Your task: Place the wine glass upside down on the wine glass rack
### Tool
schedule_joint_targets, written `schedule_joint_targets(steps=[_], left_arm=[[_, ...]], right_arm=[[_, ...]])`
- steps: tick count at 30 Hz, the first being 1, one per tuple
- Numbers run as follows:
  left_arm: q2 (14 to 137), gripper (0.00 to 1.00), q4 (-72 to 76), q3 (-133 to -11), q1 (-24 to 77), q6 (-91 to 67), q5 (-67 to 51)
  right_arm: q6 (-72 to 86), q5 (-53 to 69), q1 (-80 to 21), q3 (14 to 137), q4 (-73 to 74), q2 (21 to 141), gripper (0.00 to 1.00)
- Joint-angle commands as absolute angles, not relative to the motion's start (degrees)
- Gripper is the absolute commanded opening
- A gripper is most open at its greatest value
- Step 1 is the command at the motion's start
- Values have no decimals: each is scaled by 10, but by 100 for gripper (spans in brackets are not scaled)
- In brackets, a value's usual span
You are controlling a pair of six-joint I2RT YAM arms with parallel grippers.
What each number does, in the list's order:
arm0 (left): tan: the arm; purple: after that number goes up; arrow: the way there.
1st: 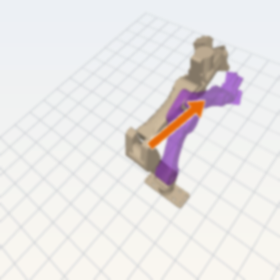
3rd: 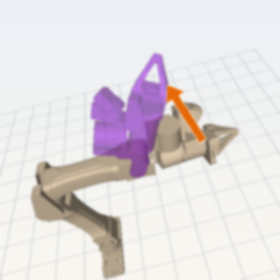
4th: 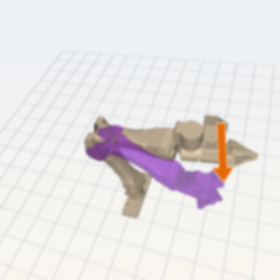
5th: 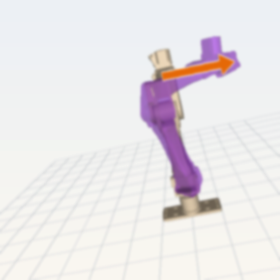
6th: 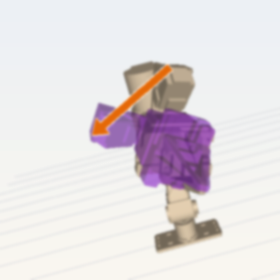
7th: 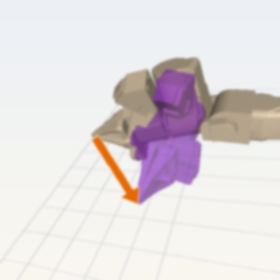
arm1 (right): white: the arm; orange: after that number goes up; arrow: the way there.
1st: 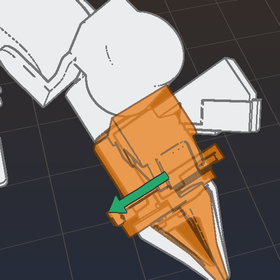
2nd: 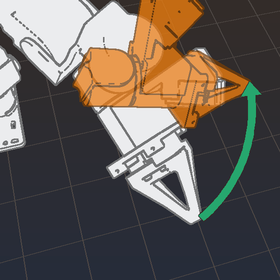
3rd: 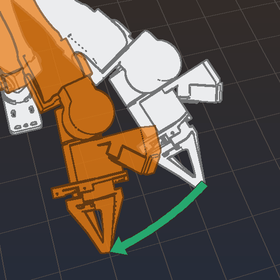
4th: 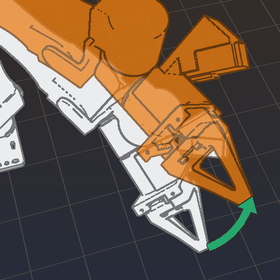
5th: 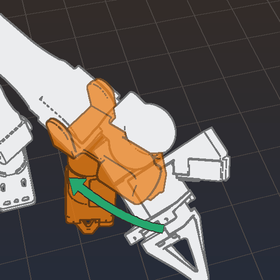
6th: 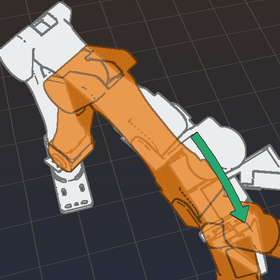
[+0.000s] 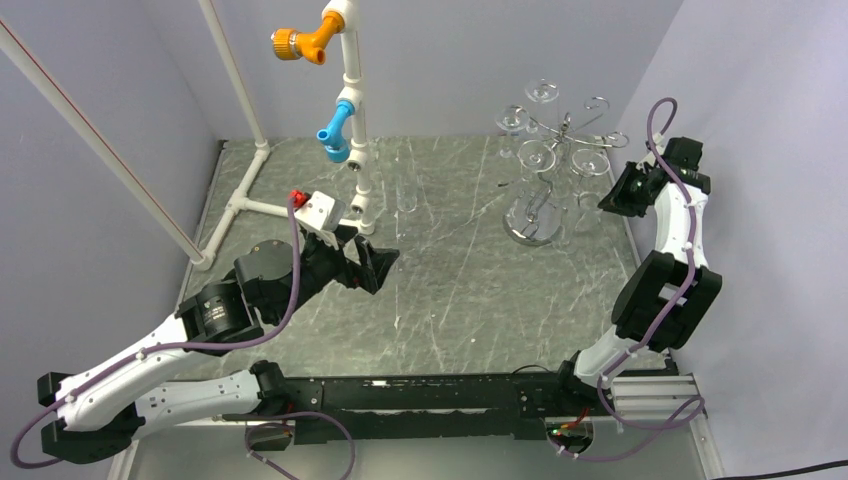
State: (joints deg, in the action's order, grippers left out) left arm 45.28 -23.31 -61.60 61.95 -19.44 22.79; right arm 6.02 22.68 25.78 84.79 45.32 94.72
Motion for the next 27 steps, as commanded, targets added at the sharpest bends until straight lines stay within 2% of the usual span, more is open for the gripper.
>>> schedule_joint_targets(steps=[1,8,27], left_arm=[[456,99,-201,-614,615,-209,234],[462,99,-199,-617,613,-212,234],[487,99,-179,-623,610,-209,221]], right_arm=[[26,183,262,861,441,936,12],[-15,147,264,856,453,918,0],[-20,186,304,818,435,868,0]])
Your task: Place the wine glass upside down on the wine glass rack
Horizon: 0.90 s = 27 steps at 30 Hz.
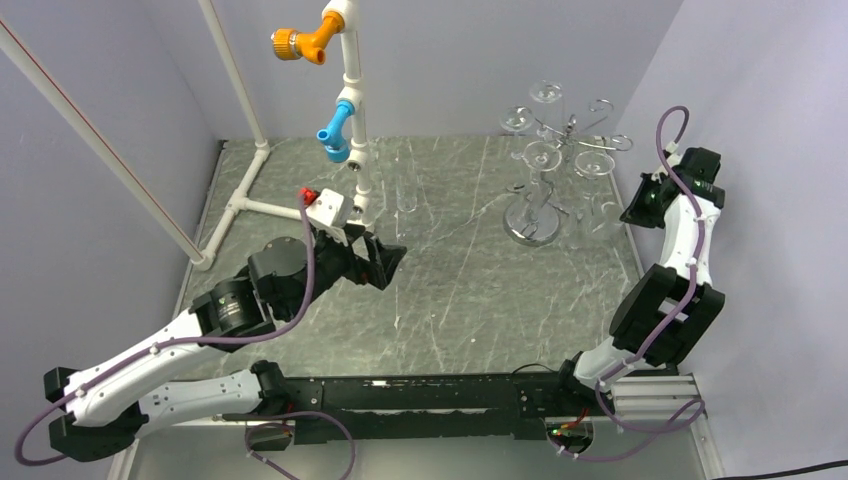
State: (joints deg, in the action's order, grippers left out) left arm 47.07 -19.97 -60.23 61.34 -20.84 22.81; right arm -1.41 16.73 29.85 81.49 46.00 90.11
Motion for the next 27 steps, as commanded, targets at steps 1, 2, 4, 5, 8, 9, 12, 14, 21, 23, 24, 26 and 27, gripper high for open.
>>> schedule_joint_targets(steps=[1,2,4,5,8,9,12,14,21,23,24,26,27], left_arm=[[489,99,-178,-624,609,-209,220],[490,99,-175,-624,609,-208,218],[490,99,-171,-621,608,-212,217],[489,99,-168,-619,608,-213,217],[485,99,-165,-613,608,-221,217],[483,99,-164,-611,607,-223,218],[478,99,-159,-603,608,-230,219],[475,99,-156,-599,607,-233,220],[475,99,-149,-593,606,-244,214],[474,99,-146,-588,605,-253,211],[473,99,-144,-584,604,-260,208],[470,99,-133,-568,602,-278,201],[467,99,-124,-560,600,-289,194]], right_arm=[[-21,187,305,819,435,867,0],[-22,190,306,819,436,867,0],[-25,191,308,820,438,868,0],[-25,193,309,820,438,868,0],[-28,198,313,820,440,868,0],[-29,199,313,820,442,866,0],[-33,202,315,823,444,865,0],[-35,205,316,825,446,865,0],[-44,219,318,829,461,862,0],[-50,227,319,827,473,857,0],[-55,232,321,825,479,852,0],[-67,244,322,813,495,838,0],[-74,252,322,805,503,831,0]])
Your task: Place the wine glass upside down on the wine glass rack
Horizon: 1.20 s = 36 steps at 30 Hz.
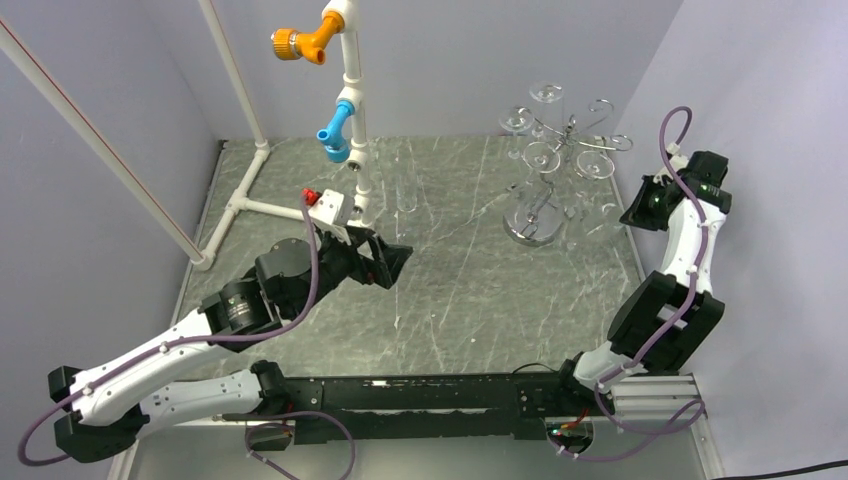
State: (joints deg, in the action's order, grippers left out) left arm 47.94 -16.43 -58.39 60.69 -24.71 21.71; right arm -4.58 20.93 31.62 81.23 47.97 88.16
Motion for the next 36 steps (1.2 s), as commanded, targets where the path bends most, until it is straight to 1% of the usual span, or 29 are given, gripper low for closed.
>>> schedule_joint_targets(steps=[1,10,21,29,36], left_arm=[[466,99,-113,-549,597,-302,187],[491,99,-5,-460,574,-440,127],[544,99,133,-382,546,-515,97],[632,99,188,-393,534,-568,56],[754,99,236,-440,530,-603,-18]], right_arm=[[-81,259,323,795,510,822,0],[-122,324,331,717,563,730,0],[-163,419,332,706,611,667,0],[-220,501,325,704,674,654,0],[-218,568,269,718,681,632,0]])
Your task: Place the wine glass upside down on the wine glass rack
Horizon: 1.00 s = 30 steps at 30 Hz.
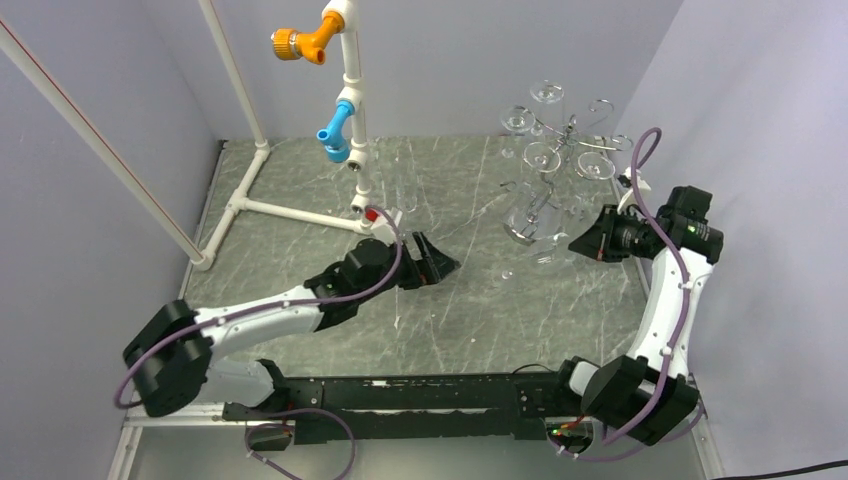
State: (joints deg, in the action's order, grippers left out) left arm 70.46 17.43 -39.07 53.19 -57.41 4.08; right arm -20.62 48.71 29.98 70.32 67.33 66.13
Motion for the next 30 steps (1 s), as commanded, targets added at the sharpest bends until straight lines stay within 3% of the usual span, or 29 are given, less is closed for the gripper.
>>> schedule_joint_targets(steps=[1,4,10,20,23,26,30], left_arm=[[771,99,233,-453,529,-604,-24],[816,91,221,-487,529,-613,-42],[864,62,235,-509,529,-661,-83],[851,47,264,-490,528,-696,-112],[854,30,265,-494,529,-699,-127],[857,3,256,-501,528,-694,-135],[828,0,216,-500,524,-667,-104]], right_arm=[[-214,574,260,720,679,627,0],[-191,591,234,724,665,610,0],[-133,614,207,736,629,596,0],[-83,614,202,718,571,575,0],[-76,621,199,718,562,569,0],[-79,632,196,723,561,558,0],[-115,651,194,732,592,551,0]])
